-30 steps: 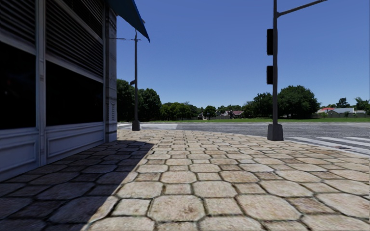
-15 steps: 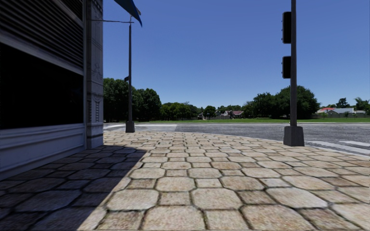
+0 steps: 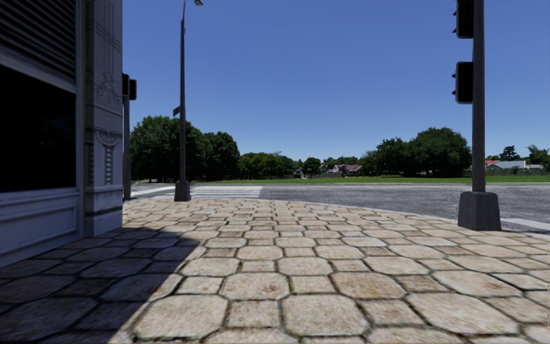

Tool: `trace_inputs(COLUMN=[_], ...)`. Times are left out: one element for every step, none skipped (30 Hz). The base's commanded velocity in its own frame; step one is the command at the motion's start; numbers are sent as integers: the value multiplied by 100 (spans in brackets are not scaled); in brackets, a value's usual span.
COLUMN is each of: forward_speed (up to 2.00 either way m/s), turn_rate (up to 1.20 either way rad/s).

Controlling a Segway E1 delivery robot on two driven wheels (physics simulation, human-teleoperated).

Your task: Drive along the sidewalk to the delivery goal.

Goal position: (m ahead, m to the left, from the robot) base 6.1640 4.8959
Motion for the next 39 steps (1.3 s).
trace_inputs(forward_speed=[200,200,200,200,200,200,200,200,200,200,200,200,200,200,200,200,200,200,200,200,200,200,200,200,200,200,200,200,200,200,200,200,200,200,200,200,200,200,200], turn_rate=[0,0,0,0,0,0,0,0,0,0,0,0,0,0,0,0,0,0,0,0,0,0,0,0,0,0,0,0,0,0,0,0,0,0,0,0,0,0,0])
